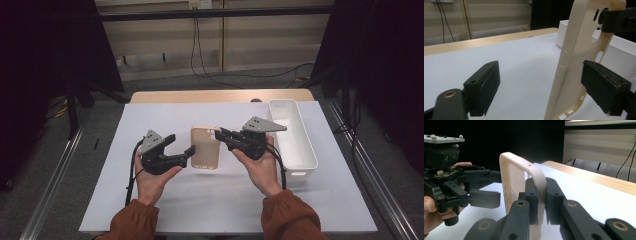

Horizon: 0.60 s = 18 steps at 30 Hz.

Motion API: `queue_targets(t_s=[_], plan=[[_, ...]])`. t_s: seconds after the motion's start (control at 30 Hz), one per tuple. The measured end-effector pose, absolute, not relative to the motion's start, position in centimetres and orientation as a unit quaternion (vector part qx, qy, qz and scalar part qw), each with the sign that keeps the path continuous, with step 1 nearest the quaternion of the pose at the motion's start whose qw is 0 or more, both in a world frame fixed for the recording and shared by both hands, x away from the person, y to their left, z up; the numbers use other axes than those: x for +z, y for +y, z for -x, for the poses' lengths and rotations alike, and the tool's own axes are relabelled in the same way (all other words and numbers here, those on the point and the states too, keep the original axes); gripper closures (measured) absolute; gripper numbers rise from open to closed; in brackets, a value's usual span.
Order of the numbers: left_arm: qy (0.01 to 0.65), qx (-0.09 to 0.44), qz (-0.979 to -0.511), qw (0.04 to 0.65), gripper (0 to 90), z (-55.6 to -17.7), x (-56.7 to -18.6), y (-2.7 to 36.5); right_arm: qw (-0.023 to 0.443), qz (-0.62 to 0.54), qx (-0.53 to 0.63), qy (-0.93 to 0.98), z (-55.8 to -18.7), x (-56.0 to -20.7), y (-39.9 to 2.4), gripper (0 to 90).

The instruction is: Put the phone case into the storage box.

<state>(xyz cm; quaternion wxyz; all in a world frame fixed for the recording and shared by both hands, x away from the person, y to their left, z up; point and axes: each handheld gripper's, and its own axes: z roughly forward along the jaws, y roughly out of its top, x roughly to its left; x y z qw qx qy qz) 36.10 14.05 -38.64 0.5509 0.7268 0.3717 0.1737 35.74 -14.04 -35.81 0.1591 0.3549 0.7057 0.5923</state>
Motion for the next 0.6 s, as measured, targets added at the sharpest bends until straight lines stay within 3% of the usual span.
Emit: queue_targets(t_s=[0.17, 0.6], plan=[[0.363, 0.193, -0.733, 0.542, 4.9, -36.0, -38.6, 14.1, 0.165, -0.356, 0.594, 0.702, -35.7, -35.6, -14.5, 81.8], [0.345, 0.193, -0.740, 0.545, 2.3, -35.7, -39.0, 14.6, 0.177, -0.359, 0.596, 0.696, -35.4, -35.0, -16.0, 81.8]])
